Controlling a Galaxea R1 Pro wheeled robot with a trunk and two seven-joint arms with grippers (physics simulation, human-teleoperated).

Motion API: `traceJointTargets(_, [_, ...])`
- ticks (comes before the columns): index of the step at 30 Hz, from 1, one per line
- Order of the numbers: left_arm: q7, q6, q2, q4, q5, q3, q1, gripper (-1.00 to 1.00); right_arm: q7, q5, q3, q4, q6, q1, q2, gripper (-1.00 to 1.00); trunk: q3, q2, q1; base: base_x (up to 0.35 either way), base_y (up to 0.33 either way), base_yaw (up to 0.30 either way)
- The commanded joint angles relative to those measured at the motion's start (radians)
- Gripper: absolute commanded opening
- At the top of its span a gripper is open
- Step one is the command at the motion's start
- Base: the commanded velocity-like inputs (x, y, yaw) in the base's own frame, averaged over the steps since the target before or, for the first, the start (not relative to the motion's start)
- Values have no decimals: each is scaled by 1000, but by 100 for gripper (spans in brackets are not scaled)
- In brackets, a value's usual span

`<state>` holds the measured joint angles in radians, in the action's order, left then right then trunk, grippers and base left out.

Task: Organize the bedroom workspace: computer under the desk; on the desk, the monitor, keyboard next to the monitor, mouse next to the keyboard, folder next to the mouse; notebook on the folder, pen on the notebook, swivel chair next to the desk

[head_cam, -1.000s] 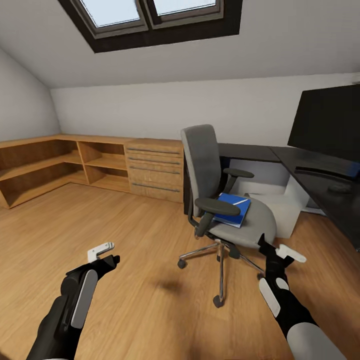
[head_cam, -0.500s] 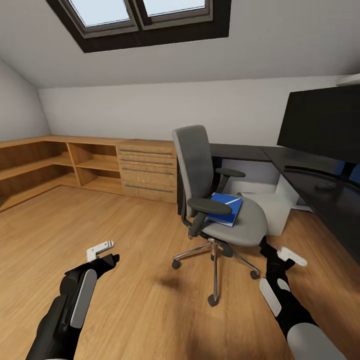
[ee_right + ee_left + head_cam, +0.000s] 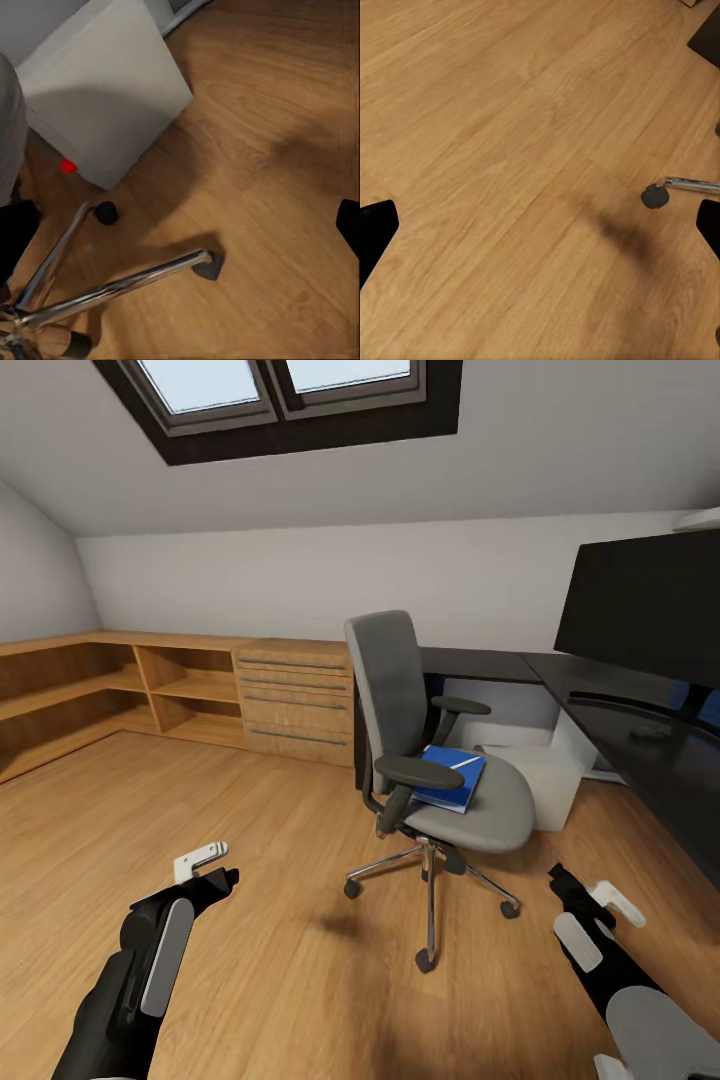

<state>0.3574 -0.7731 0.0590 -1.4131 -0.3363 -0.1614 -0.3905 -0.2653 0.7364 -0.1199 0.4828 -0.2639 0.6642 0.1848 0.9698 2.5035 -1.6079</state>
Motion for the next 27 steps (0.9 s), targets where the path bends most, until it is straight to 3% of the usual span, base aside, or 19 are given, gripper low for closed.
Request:
traceJointTargets(1, [8,-3,1,-1,-11,-1,-1,100,-1,51,2,-26,2,15,9,100,1,0,0,0,0,0])
traceJointTargets(2, [8,-3,1,-1,-11,-1,-1,100,-1,74,2,-36,6,21,13,100,1,0,0,0,0,0])
traceJointTargets(3, [8,-3,1,0,-12,-1,-1,100,0,150,3,-51,12,32,19,100,1,0,0,0,0,0])
traceJointTargets(4, [8,-3,1,0,-12,-1,-1,100,-1,182,4,-53,13,36,21,100,1,0,0,0,0,0])
traceJointTargets(7, [8,-3,1,0,-12,-1,-1,100,-1,216,9,-37,10,40,21,100,1,0,0,0,0,0])
traceJointTargets(22, [6,-2,4,9,-13,2,-1,100,0,239,12,3,3,43,21,100,1,0,0,0,0,-1])
traceJointTargets(27, [6,-2,4,10,-13,2,-1,100,1,239,12,1,3,43,21,100,1,0,0,-30,128,-158])
